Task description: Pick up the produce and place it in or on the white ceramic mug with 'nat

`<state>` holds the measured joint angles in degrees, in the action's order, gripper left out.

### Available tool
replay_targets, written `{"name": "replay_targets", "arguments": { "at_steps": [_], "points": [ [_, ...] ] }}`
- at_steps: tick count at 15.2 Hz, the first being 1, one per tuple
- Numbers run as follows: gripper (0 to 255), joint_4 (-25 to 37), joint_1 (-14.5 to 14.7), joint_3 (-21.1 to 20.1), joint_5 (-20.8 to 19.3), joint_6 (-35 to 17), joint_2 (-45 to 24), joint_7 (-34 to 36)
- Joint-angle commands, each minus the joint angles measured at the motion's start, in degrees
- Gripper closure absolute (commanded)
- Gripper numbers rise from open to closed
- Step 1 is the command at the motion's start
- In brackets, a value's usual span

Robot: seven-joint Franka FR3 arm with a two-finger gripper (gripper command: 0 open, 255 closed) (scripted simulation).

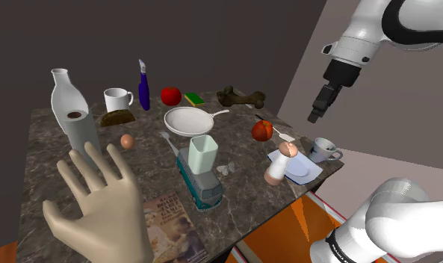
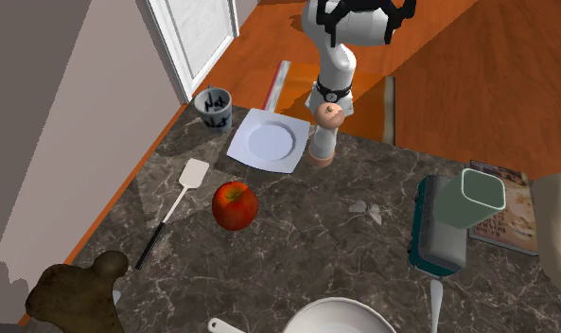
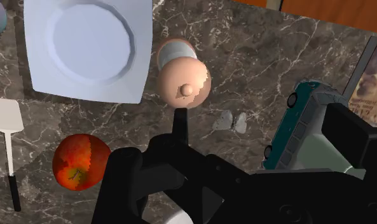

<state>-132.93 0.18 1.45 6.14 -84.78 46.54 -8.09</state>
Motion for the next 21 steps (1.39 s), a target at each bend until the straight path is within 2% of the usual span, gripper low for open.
{"name": "replay_targets", "arguments": {
  "at_steps": [1, 7, 12, 17, 21],
  "points": [
    [0, 0.0, 0.0, 0.0, 0.0, 0.0, 0.0, 0.0],
    [0, -2.4, 0.6, 6.3, -5.6, -8.1, -5.6, -13.0],
    [0, -1.9, 1.4, 11.3, -8.9, -15.4, -12.8, -23.4],
    [0, 0.9, 2.6, 16.0, -10.3, -22.3, -21.7, -33.7],
    [0, 4.7, 3.8, 19.3, -9.7, -27.3, -29.9, -42.1]
  ]
}}
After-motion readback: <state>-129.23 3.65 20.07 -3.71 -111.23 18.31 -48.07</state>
